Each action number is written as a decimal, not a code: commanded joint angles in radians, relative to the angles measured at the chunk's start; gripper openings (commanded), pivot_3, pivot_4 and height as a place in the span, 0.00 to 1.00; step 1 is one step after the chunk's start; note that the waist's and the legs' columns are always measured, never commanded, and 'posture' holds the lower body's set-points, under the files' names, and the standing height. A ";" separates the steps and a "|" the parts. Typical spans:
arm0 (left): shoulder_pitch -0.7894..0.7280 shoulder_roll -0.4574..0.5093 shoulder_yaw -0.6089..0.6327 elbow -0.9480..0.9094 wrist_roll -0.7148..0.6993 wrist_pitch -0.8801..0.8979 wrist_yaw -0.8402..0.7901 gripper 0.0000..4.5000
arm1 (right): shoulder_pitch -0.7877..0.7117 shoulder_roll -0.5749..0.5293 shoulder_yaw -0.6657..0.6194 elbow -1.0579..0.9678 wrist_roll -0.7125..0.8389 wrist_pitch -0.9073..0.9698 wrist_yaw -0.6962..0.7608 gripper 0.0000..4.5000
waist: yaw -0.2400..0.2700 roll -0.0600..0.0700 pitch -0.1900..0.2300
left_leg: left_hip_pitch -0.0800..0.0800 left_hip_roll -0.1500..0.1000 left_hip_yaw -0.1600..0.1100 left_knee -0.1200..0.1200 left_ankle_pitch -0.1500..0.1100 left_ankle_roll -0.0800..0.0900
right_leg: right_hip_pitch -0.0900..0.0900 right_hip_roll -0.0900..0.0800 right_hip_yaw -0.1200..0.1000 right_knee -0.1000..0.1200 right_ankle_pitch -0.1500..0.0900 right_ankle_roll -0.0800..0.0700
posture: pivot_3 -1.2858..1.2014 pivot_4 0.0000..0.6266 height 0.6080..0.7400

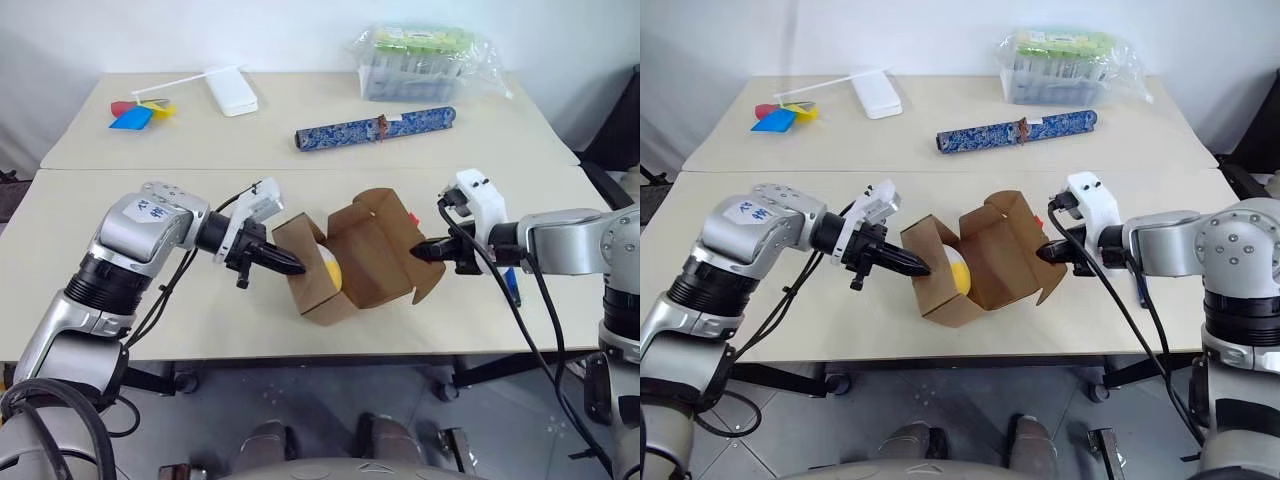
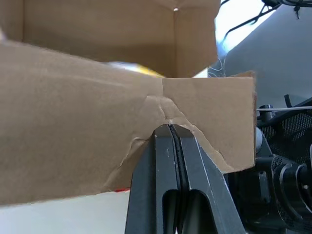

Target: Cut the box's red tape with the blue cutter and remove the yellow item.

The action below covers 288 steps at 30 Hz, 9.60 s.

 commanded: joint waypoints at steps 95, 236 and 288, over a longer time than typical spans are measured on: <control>-0.023 -0.209 -0.008 0.345 0.272 -0.183 0.073 0.00 | 0.200 -0.042 0.108 -0.045 0.184 -0.335 -0.085 0.30 | 0.017 -0.005 0.002 | -0.004 -0.001 0.002 0.001 -0.001 0.004 | -0.002 -0.001 0.000 -0.003 0.002 0.002 | 0.52 0.24 1.00; -0.133 -0.051 0.244 0.455 0.551 -0.096 0.484 0.00 | 0.040 -0.120 0.025 -0.049 -0.559 -0.987 1.015 1.00 | -0.010 -0.010 0.005 | -0.003 -0.002 0.005 0.000 -0.002 0.003 | -0.004 0.000 -0.002 -0.002 0.003 0.002 | 0.52 0.24 1.00; 0.859 0.099 0.966 -0.168 -0.083 -0.477 0.091 0.99 | 0.414 -0.234 -0.095 0.596 -0.876 -1.592 1.429 1.00 | -0.011 -0.008 0.006 | 0.014 0.004 0.008 -0.002 -0.003 -0.002 | 0.006 0.000 0.000 -0.001 0.001 -0.003 | 0.52 0.24 1.00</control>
